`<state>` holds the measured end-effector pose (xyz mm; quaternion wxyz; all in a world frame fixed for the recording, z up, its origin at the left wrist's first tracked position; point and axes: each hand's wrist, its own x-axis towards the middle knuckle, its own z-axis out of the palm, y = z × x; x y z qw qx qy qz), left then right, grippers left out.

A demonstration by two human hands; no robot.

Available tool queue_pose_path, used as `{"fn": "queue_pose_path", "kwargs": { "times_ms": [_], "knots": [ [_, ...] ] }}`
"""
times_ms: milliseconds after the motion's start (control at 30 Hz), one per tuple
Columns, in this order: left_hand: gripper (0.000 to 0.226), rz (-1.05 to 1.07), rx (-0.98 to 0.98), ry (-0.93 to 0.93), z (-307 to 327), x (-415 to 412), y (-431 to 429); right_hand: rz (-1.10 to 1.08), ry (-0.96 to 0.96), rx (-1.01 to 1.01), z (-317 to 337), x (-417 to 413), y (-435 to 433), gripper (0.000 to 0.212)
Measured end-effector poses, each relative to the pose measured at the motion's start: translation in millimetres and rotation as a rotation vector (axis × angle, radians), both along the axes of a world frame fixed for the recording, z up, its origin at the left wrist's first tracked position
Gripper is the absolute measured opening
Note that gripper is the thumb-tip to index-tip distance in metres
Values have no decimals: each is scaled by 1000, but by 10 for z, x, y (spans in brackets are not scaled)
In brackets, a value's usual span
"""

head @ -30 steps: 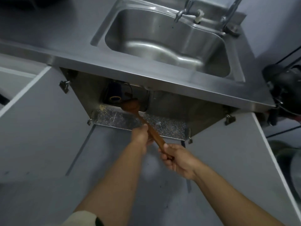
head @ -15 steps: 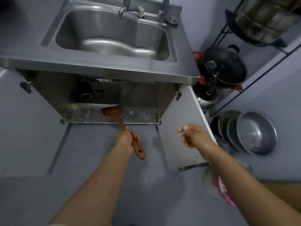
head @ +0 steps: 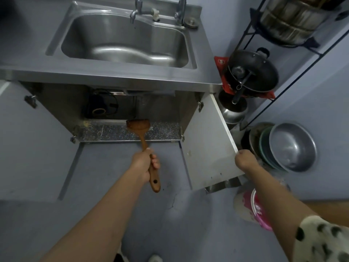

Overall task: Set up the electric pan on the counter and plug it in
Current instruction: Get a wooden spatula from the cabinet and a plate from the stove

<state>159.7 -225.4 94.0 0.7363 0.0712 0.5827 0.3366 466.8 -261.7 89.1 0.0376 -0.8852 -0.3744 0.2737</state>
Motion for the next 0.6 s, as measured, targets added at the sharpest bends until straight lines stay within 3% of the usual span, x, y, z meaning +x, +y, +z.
{"fn": "queue_pose_path", "kwargs": {
  "times_ms": [200,400,600],
  "knots": [
    [25,8,11,2,47,-159,19,-64,159,66,-20,-435,-19,34],
    [24,42,3,-4,28,-500,128,-279,593,89,-36,-1299,255,30],
    [22,57,-8,11,-14,-1031,312,-397,801,123,-15,-2152,815,31]
  ]
}}
